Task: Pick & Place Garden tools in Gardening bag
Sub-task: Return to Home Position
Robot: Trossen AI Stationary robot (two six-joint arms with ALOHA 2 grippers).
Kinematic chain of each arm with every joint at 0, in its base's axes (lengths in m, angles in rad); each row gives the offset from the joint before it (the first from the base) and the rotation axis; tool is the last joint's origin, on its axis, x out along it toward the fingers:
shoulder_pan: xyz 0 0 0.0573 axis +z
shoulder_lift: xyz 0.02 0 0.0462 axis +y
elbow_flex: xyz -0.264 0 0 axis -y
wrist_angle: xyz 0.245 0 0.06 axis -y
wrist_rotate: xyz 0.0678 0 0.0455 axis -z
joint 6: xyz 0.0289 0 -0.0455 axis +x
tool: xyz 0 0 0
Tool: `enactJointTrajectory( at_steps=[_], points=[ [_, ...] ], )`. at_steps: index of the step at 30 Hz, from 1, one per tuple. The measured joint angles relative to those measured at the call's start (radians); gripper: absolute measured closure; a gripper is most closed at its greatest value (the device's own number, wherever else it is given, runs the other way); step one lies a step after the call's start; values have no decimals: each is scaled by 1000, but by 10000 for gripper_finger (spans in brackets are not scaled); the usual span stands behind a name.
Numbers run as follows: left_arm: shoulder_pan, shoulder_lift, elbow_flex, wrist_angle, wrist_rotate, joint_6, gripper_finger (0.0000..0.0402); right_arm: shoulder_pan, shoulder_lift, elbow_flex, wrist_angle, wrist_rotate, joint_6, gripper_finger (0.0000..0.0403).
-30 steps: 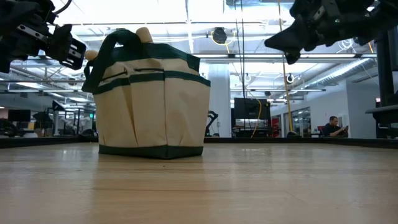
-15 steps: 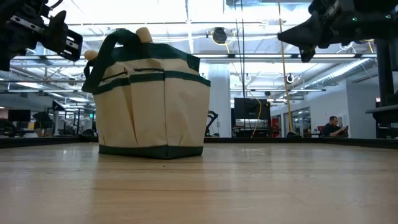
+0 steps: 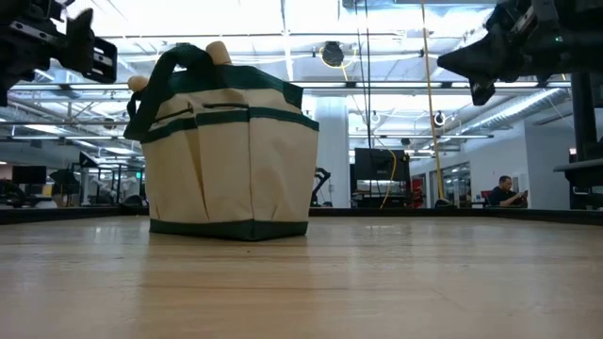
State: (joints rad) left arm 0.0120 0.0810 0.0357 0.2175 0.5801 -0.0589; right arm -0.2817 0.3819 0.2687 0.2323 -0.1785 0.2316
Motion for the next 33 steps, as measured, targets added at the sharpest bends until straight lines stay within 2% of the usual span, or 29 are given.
enactJointTrajectory(
  at_steps=[11,16,21,33],
  points=[
    [0,-11,0,-87,-246,-38,185,0,-7,-57,-5,55,18,403],
    [0,-11,0,-95,-252,-14,185,0,-7,-61,-84,87,17,403],
    [0,-11,0,-119,-316,-13,185,0,-7,-61,-132,158,14,403],
    [0,-12,0,-194,-325,2,185,0,-9,-61,-140,156,-9,403]
  ],
)
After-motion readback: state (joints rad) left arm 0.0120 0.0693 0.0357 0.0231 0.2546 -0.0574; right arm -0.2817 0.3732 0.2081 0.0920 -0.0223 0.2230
